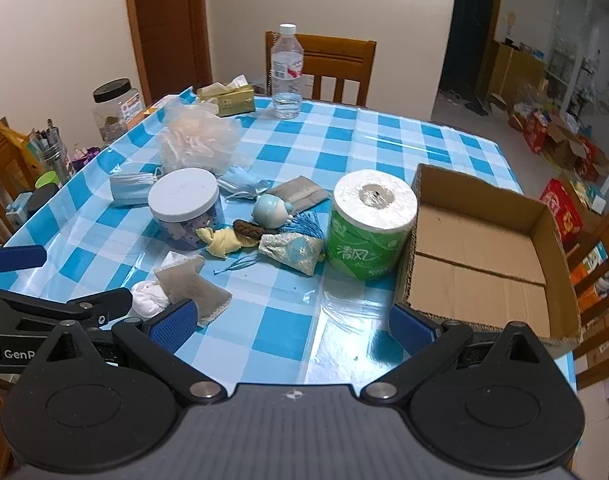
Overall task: Organize soft objects
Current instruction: 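Move both tools toward the soft items on the table, then grasp the beige linen pouch with the right gripper while the left gripper grasps the white knotted cloth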
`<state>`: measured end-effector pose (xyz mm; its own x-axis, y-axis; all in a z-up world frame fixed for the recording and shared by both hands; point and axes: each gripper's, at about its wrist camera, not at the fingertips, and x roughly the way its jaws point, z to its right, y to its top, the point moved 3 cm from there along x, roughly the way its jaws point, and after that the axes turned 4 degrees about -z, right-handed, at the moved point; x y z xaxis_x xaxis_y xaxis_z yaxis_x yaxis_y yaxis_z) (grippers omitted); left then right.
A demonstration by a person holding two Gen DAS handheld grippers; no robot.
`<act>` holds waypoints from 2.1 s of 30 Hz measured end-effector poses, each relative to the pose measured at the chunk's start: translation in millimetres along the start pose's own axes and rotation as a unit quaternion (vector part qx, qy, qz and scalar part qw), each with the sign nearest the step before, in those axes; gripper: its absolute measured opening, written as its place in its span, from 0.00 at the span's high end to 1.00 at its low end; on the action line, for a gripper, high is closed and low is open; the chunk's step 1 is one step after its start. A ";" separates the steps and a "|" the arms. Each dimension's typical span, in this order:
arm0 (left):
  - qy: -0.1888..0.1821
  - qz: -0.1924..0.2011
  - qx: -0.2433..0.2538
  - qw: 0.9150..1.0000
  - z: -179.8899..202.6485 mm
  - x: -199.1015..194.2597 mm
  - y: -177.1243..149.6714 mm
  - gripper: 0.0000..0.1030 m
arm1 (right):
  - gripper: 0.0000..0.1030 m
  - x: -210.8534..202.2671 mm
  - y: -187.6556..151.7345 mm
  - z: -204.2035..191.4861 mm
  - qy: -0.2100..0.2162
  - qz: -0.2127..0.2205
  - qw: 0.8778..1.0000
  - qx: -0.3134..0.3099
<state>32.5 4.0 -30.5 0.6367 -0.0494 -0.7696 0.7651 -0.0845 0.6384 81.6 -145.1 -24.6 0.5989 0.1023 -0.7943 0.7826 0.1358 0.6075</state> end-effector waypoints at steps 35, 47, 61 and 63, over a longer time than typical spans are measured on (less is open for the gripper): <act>-0.039 -0.045 0.020 0.998 -57.9 79.2 -28.4 0.01 | 0.00 95.5 10.1 -34.6 0.089 -0.019 0.991 -0.101; -0.027 -0.069 0.016 0.997 -81.3 93.9 -39.0 0.01 | 0.03 144.7 15.9 -73.5 0.127 -0.040 0.975 -0.175; -0.039 -0.083 0.041 0.995 -80.2 100.1 -41.9 0.01 | 0.41 176.6 7.0 -104.1 0.124 -0.060 0.961 -0.241; -0.043 -0.083 0.046 0.995 -77.4 101.1 -41.0 0.01 | 0.46 178.1 5.9 -103.4 0.116 -0.066 0.961 -0.243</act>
<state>73.0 79.5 -133.2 0.4890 -0.1119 -0.8651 0.8440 -0.1897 0.5017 175.4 -24.2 -162.6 0.4017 0.2619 -0.8775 0.6433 0.6013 0.4739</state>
